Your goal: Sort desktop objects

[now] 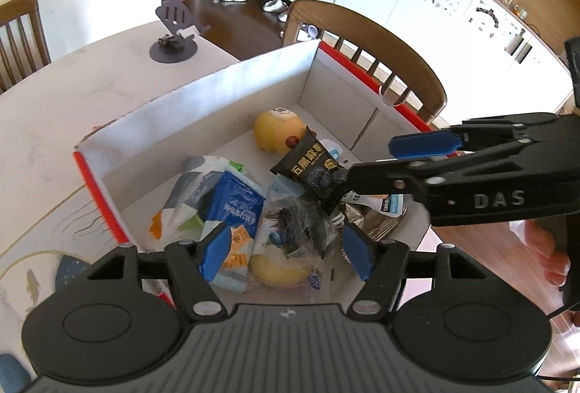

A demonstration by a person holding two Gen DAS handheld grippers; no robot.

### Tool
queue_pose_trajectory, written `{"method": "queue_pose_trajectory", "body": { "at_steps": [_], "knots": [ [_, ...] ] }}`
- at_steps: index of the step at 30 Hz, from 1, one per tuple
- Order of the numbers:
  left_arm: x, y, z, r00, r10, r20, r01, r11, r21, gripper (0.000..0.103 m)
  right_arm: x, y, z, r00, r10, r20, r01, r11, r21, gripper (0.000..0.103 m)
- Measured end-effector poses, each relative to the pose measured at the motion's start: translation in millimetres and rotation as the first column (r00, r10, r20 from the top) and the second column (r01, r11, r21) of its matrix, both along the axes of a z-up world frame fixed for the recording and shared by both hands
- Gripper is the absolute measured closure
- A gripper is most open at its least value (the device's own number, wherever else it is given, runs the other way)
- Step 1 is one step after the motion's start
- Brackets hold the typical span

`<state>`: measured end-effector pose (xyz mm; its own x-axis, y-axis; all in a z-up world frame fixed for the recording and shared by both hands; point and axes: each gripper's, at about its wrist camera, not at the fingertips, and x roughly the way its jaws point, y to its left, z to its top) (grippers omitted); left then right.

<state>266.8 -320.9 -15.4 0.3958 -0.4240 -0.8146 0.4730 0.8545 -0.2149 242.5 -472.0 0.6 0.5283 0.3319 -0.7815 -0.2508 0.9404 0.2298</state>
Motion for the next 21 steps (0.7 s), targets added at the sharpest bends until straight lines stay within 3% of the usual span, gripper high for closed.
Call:
{"method": "queue_pose_trajectory", "body": {
  "at_steps": [9, 12, 21],
  "knots": [
    [-17, 18, 17, 0.999, 0.026, 0.039, -0.025, 0.999, -0.026, 0.035, -30, 3, 19, 0.998, 0.009, 0.065, -0.010, 1.000, 0.013, 0.038],
    [-25, 22, 23, 0.998, 0.031, 0.063, -0.029, 0.999, -0.030, 0.029, -40, 4, 23, 0.997, -0.001, 0.083, 0.000, 1.000, 0.014, 0.029],
    [-45, 39, 37, 0.993, 0.044, 0.105, -0.038, 0.998, -0.056, 0.018, -67, 11, 33, 0.990, -0.015, 0.141, 0.012, 1.000, 0.028, 0.027]
  ]
}}
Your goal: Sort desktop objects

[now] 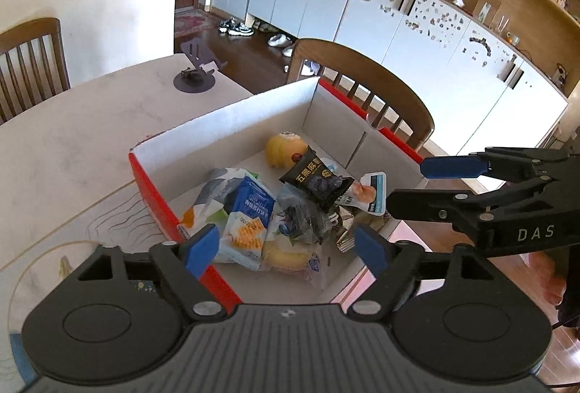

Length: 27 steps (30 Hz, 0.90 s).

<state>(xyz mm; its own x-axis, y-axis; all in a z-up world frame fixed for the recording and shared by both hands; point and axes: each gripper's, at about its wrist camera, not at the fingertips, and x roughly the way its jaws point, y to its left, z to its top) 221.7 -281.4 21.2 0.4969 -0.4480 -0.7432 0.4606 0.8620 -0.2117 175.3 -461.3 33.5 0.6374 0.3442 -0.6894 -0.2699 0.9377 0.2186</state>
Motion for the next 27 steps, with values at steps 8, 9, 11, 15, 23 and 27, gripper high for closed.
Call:
{"method": "queue_pose_trajectory", "body": {
  "at_steps": [8, 9, 11, 15, 23, 27],
  "knots": [
    [-18, 20, 10, 0.999, 0.014, 0.041, -0.013, 1.000, -0.023, 0.000, -19, 7, 4, 0.999, -0.029, 0.044, 0.029, 1.000, 0.001, 0.021],
    [-20, 22, 10, 0.999, 0.015, 0.046, -0.014, 1.000, -0.026, 0.000, -23, 9, 5, 0.998, -0.033, 0.054, 0.033, 0.999, -0.001, 0.020],
    [-25, 26, 12, 0.998, 0.014, 0.053, -0.012, 0.999, -0.033, 0.000, -28, 12, 5, 0.997, -0.038, 0.066, 0.039, 0.999, -0.005, 0.019],
    [-35, 33, 16, 0.997, 0.008, 0.074, -0.005, 0.999, -0.039, 0.000, -39, 19, 5, 0.995, -0.050, 0.084, 0.051, 0.999, -0.002, 0.017],
    [-54, 46, 18, 0.995, 0.015, 0.102, -0.011, 0.999, -0.045, 0.000, -62, 31, 4, 0.991, -0.084, 0.106, 0.083, 0.996, 0.010, 0.017],
    [-65, 50, 20, 0.993, 0.017, 0.120, -0.011, 0.999, -0.046, 0.000, -72, 34, 3, 0.989, -0.103, 0.108, 0.102, 0.995, 0.022, 0.016]
  ]
}}
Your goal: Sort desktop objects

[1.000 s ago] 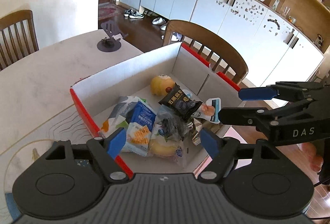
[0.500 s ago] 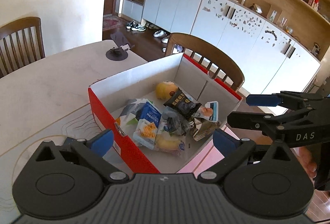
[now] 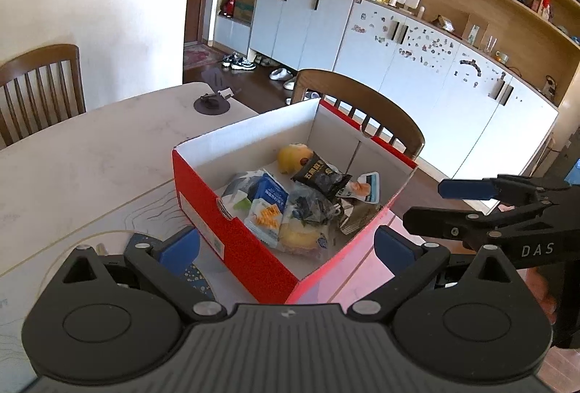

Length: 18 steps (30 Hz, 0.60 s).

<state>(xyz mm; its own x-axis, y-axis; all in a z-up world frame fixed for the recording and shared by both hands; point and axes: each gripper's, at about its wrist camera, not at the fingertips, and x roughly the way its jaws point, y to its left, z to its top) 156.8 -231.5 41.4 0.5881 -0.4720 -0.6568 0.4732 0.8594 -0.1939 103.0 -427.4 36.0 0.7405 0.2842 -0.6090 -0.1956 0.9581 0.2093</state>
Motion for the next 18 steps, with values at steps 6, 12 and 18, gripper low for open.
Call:
{"method": "queue_pose_trajectory", "body": {
  "at_steps": [6, 12, 18],
  "knots": [
    [-17, 3, 3, 1.000, -0.028, 0.012, 0.028, 1.000, -0.014, 0.000, -17, 4, -3, 1.000, -0.025, 0.011, 0.025, 1.000, 0.009, 0.016],
    [-31, 2, 5, 0.998, -0.066, 0.025, 0.066, 0.998, 0.010, 0.000, -32, 7, -5, 0.999, -0.038, 0.027, 0.037, 0.999, 0.013, 0.016],
    [-41, 2, 3, 0.996, -0.079, 0.034, 0.078, 0.995, 0.055, 0.000, -42, 9, -7, 0.998, -0.043, 0.042, 0.042, 0.999, 0.007, 0.016]
  ]
}}
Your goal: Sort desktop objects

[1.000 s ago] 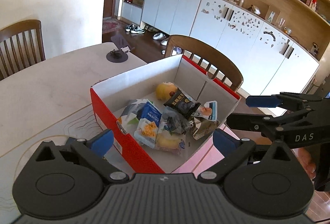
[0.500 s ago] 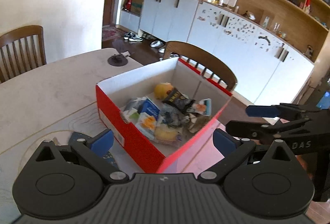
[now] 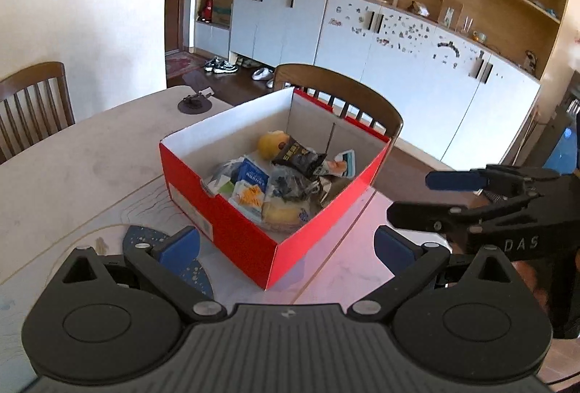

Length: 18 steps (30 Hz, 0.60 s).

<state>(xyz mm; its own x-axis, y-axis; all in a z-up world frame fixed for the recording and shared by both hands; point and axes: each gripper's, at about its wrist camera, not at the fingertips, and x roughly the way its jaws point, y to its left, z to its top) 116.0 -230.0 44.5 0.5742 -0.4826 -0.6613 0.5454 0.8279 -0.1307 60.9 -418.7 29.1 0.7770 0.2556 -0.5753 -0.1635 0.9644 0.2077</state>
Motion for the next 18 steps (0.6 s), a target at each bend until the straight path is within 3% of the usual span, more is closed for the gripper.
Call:
{"method": "queue_pose_trajectory", "body": {
  "at_steps": [18],
  "knots": [
    [-9.7, 4.6, -5.0, 1.000, 0.005, -0.022, -0.006, 1.000, -0.009, 0.000, -9.1, 4.4, -3.4, 1.000, -0.012, -0.004, 0.012, 1.000, 0.007, 0.016]
  ]
}}
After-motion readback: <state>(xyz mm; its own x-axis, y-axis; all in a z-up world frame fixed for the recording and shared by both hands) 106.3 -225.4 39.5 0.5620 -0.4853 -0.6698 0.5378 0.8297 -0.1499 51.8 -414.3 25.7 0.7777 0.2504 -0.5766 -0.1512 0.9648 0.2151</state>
